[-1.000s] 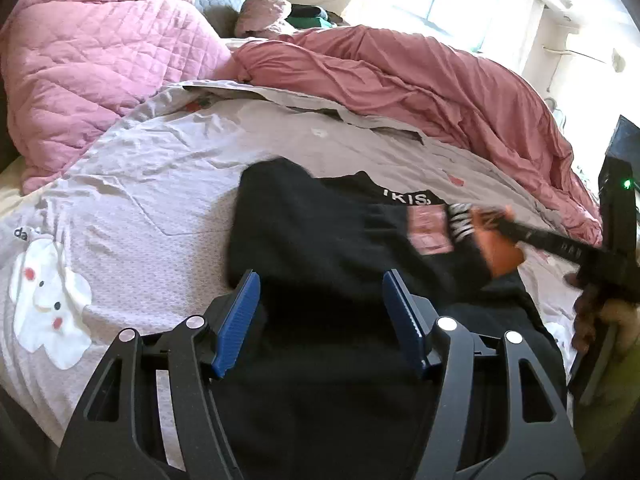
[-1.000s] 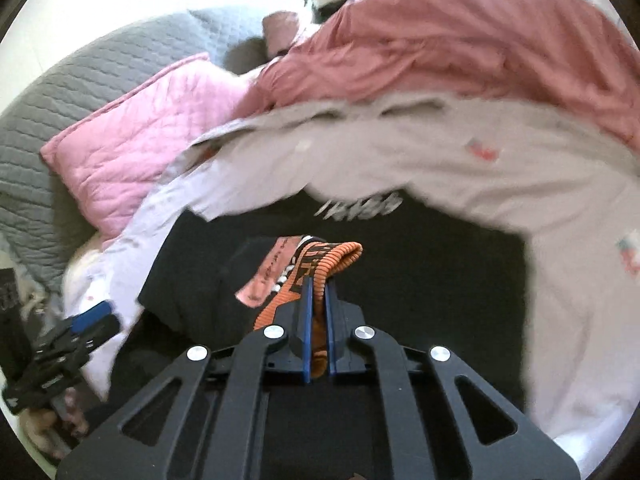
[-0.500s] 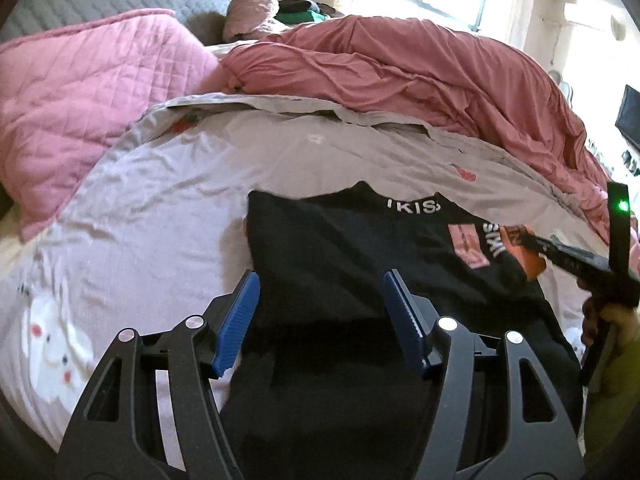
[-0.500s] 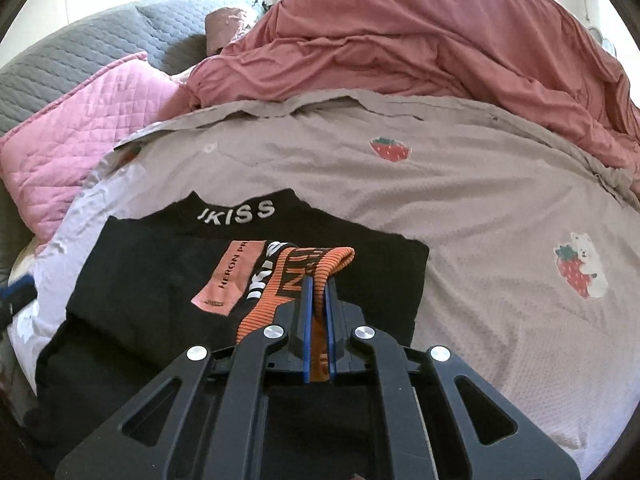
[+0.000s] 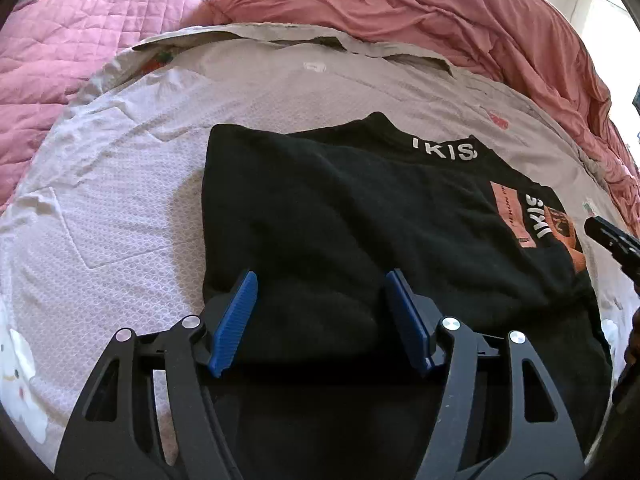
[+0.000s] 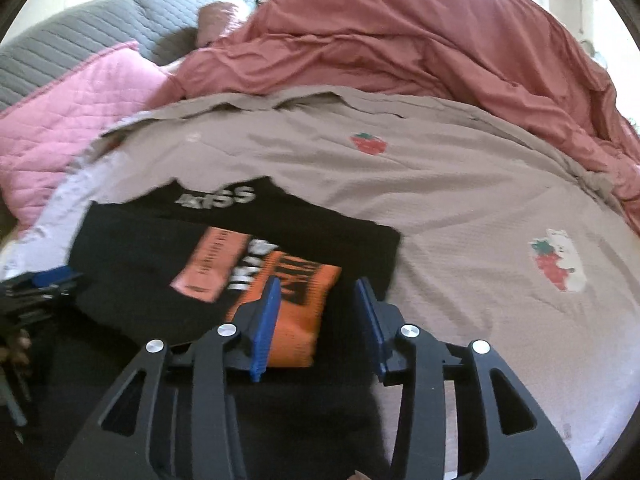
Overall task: Fold small clothes
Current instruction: 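Grasp the opposite side at the cuff with the right tool and fold it inward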
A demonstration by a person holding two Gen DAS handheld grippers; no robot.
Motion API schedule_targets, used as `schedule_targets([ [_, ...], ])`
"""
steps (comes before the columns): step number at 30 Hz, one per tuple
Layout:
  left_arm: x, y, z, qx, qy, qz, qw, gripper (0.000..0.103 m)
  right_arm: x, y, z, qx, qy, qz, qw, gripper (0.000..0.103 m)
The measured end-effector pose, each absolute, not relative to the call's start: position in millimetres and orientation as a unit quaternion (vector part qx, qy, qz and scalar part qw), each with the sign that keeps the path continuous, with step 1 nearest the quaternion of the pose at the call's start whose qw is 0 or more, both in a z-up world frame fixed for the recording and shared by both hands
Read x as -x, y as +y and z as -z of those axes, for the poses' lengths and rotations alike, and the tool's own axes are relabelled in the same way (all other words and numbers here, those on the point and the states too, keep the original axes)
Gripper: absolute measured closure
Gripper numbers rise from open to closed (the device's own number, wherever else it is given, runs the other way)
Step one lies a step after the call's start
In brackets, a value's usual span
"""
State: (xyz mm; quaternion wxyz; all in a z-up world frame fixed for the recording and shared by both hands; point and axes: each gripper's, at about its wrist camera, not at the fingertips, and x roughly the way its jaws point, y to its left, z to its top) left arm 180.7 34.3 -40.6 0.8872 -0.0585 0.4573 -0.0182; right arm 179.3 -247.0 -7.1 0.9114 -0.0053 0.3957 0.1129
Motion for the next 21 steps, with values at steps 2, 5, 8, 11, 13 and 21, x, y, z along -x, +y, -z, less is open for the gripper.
schedule_targets([
  [2, -180, 34, 41, 0.058, 0.456, 0.018, 0.888, 0.044, -178, -235, 5, -0.004, 0.397, -0.139, 0.907, 0.057],
  [5, -179, 35, 39, 0.062, 0.455, 0.019, 0.888, 0.044, -177, -214, 13, 0.012, 0.408, -0.160, 0.899, 0.057],
  [8, -176, 36, 38, 0.064, 0.453, 0.020, 0.889, 0.044, -181, -207, 32, 0.019, 0.435, -0.154, 0.887, 0.057],
  [11, -173, 37, 38, 0.065, 0.451, 0.021, 0.890, 0.041, -187, -210, 52, 0.036, 0.458, -0.119, 0.880, 0.056],
  [13, -173, 38, 38, 0.067, 0.450, 0.021, 0.890, 0.041, -187, -212, 50, 0.024, 0.458, -0.120, 0.881, 0.056],
  [21, -161, 43, 31, 0.077, 0.444, 0.015, 0.893, 0.041, -181, -222, 39, 0.013, 0.444, -0.105, 0.890, 0.035],
])
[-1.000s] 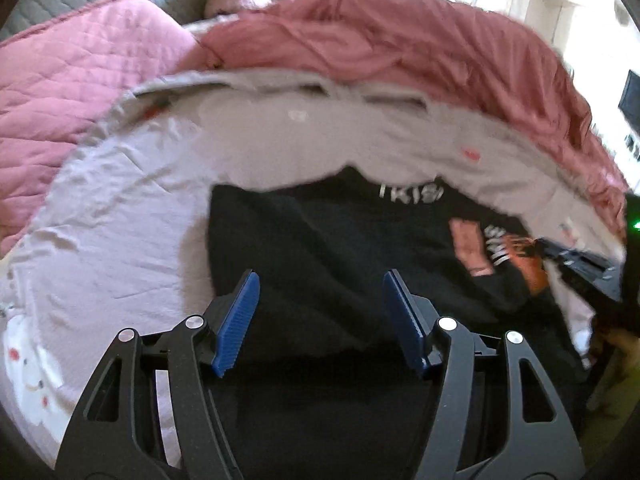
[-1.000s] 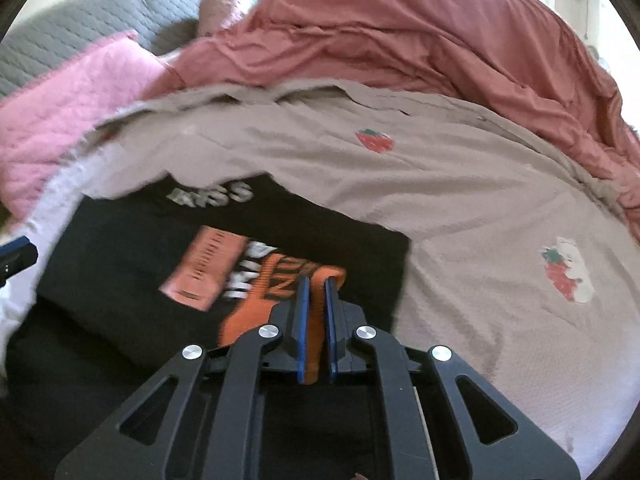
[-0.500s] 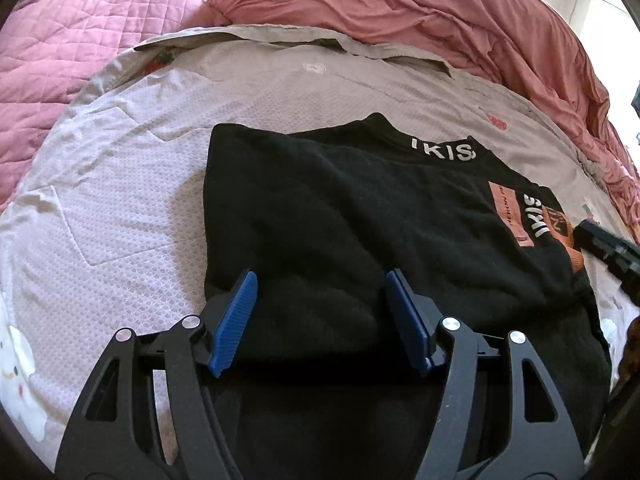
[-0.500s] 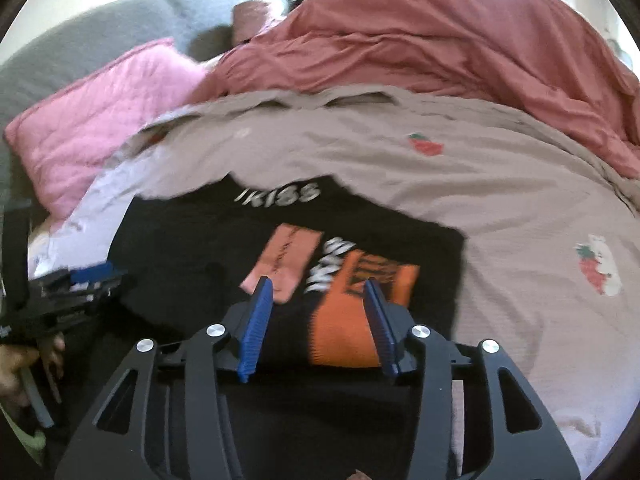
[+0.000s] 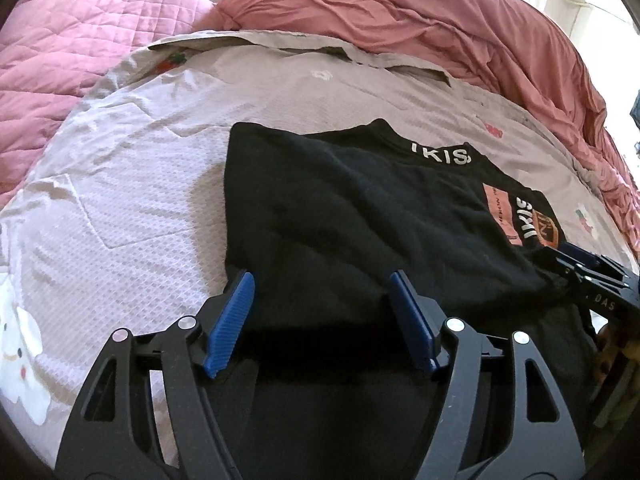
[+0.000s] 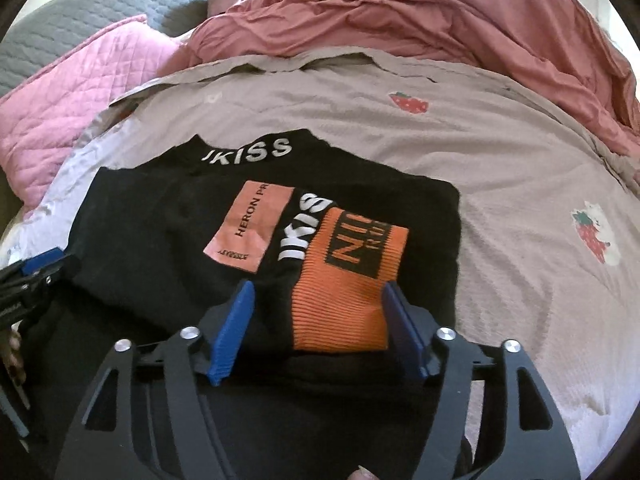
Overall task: Fold small clothes
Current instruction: 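Grasp the opposite side at the cuff with the right tool and fold it inward, then open the right tool and move it to the shirt hem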
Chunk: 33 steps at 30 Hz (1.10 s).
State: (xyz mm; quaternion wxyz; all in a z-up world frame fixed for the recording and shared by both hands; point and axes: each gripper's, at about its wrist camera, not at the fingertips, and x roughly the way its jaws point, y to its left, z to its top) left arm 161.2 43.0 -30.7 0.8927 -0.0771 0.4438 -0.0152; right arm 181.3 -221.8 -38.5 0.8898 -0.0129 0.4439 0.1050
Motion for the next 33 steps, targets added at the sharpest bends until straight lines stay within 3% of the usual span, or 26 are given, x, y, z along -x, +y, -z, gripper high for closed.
schedule_targets([
  [7, -150, 50, 21, 0.087, 0.435, 0.006, 0.896, 0.039, -175, -226, 28, -0.001, 0.433, -0.100, 0.896, 0.017],
  [12, -140, 54, 12, 0.090, 0.426, -0.001, 0.900, 0.028, -171, -225, 18, -0.004, 0.423, -0.099, 0.901, 0.009],
  [19, -126, 60, -2, 0.088, 0.413, -0.013, 0.906, 0.011, -165, -222, 9, -0.004, 0.413, -0.104, 0.905, 0.007],
  [33, -91, 82, -19, 0.104, 0.403, -0.035, 0.908, 0.010, -141, -226, -12, -0.001, 0.395, -0.114, 0.911, 0.007],
])
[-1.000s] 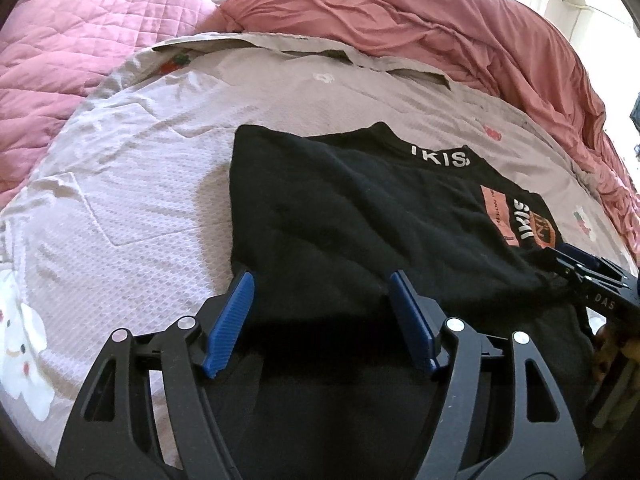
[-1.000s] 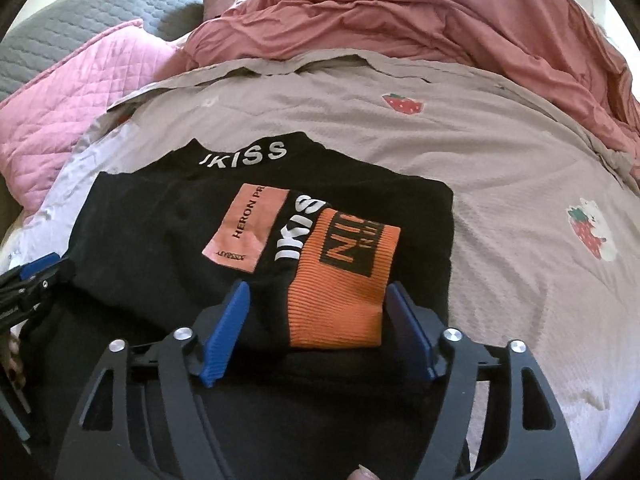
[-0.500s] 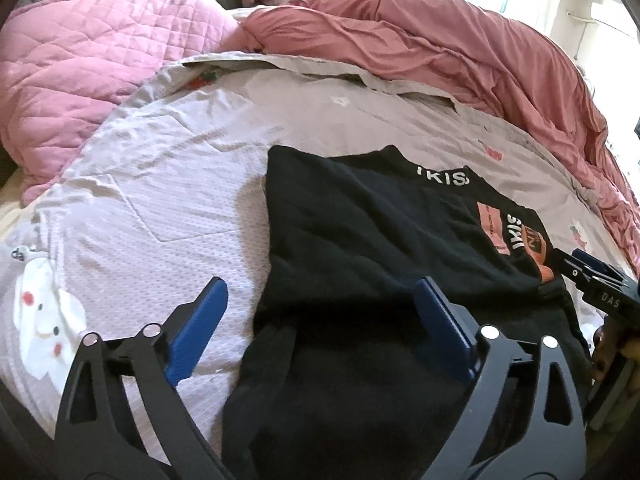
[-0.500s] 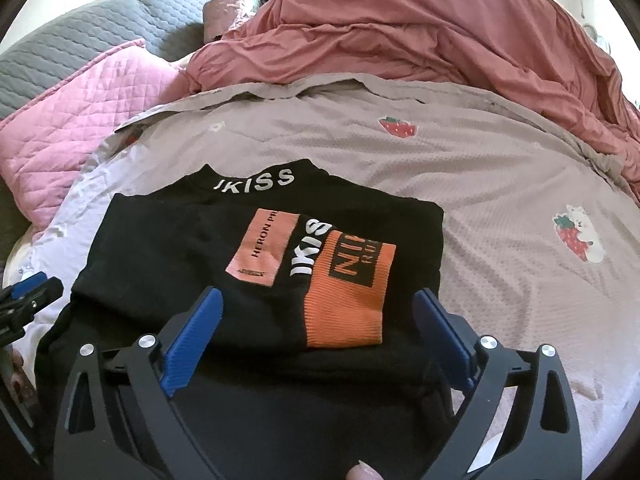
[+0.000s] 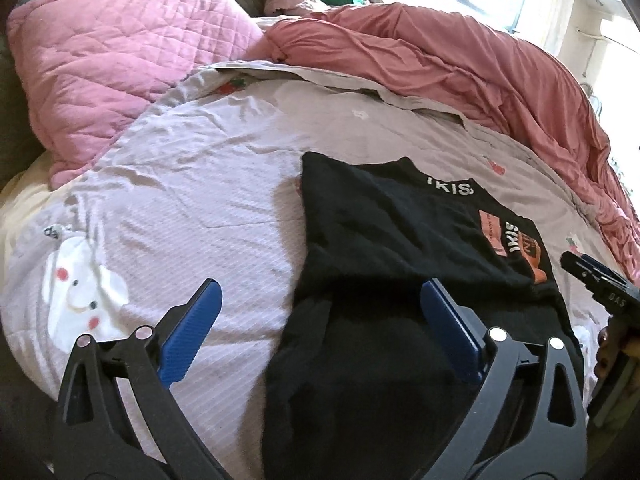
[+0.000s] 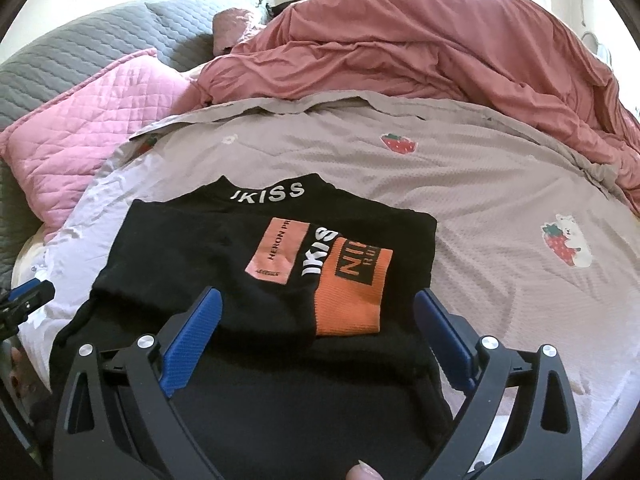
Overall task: Fold small clothes
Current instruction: 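Open the right tool and move it to the shirt hem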
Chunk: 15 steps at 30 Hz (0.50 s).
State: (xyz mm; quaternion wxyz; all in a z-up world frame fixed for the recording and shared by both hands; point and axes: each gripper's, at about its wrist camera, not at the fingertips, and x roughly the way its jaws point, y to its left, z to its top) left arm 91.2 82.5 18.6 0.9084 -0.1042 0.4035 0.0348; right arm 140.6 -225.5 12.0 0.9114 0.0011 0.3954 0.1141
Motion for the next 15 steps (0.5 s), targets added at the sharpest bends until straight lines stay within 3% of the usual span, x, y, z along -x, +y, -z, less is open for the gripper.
schedule_targets([
  [15, -35, 118, -25, 0.126, 0.405, -0.066, 0.903, 0.010, -100, -238, -14, 0.008, 0.410, -0.124, 0.904, 0.007],
])
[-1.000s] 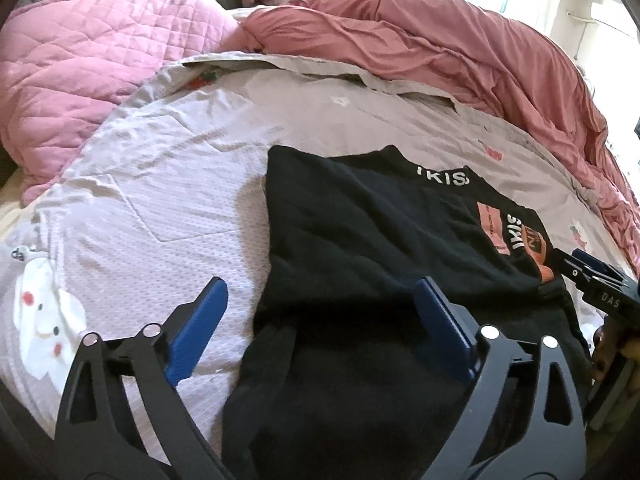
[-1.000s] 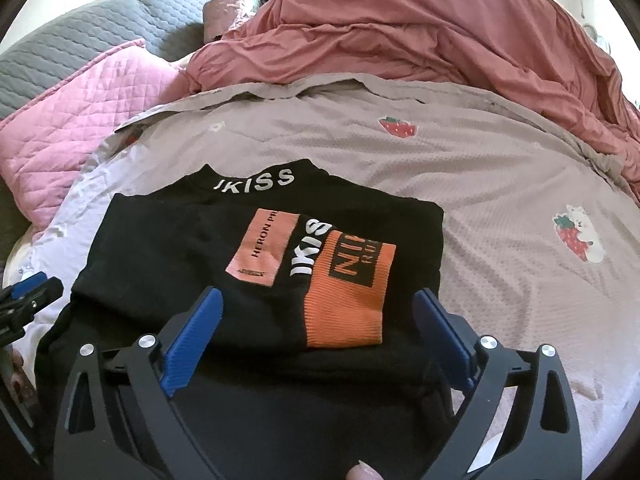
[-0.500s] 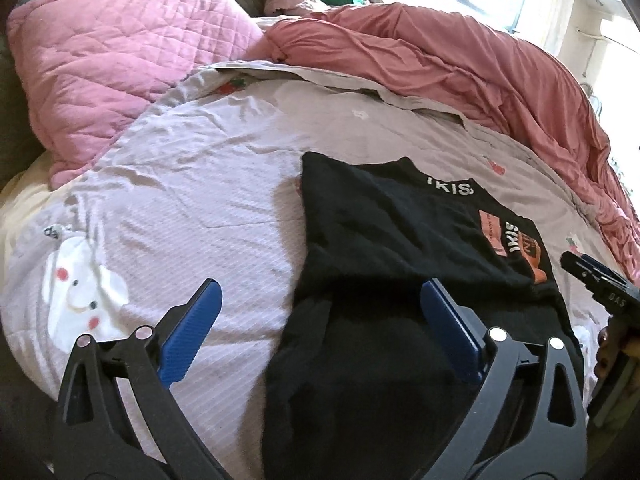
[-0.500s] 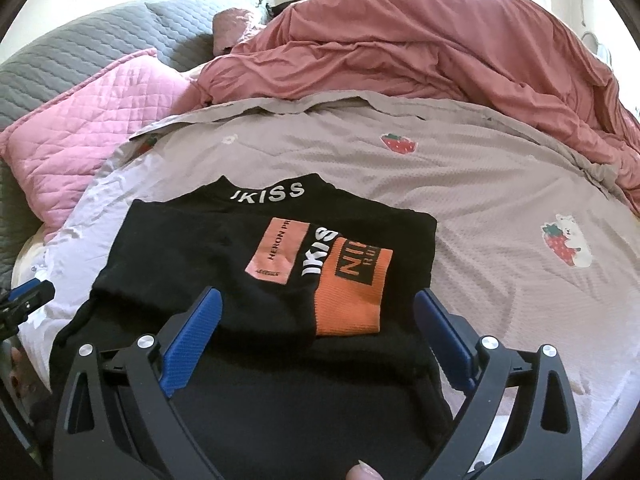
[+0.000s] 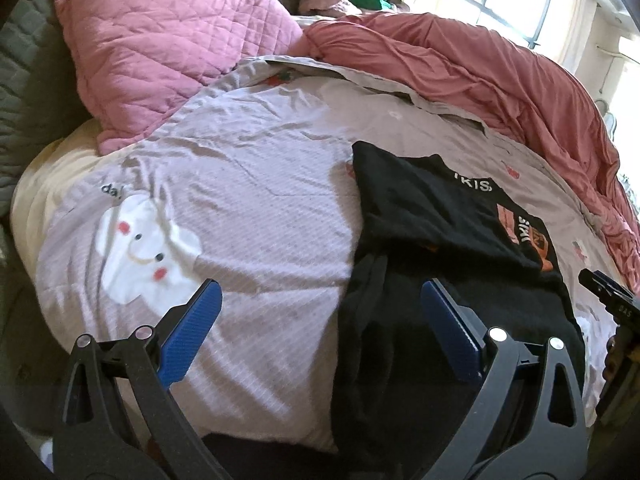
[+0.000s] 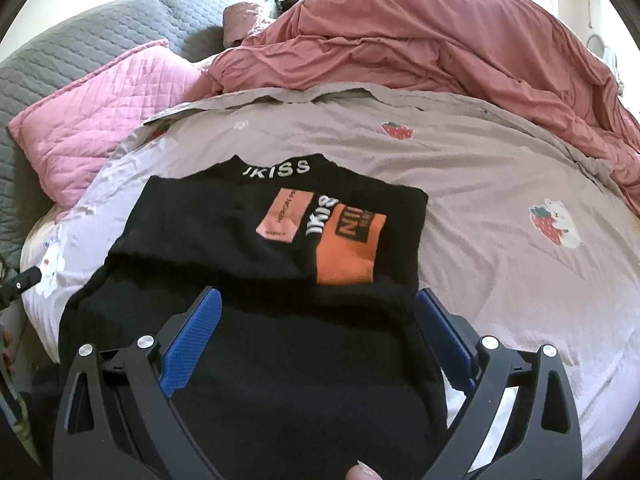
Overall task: Fold small clothes
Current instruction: 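Open the right tool and move it to the shirt hem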
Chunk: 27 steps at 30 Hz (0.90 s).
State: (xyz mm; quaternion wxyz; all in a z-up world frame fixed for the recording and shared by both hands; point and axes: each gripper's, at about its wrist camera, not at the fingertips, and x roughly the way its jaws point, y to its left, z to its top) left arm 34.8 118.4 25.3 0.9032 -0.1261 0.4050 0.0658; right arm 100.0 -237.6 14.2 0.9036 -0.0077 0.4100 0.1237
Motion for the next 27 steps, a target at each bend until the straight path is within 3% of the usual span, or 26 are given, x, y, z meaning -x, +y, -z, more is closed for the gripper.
schedule_targets([
  [27, 32, 79, 8, 0.105, 0.444, -0.017, 0.890, 0.010, -8, -303, 12, 0.009, 0.490, -0.094, 0.867, 0.007],
])
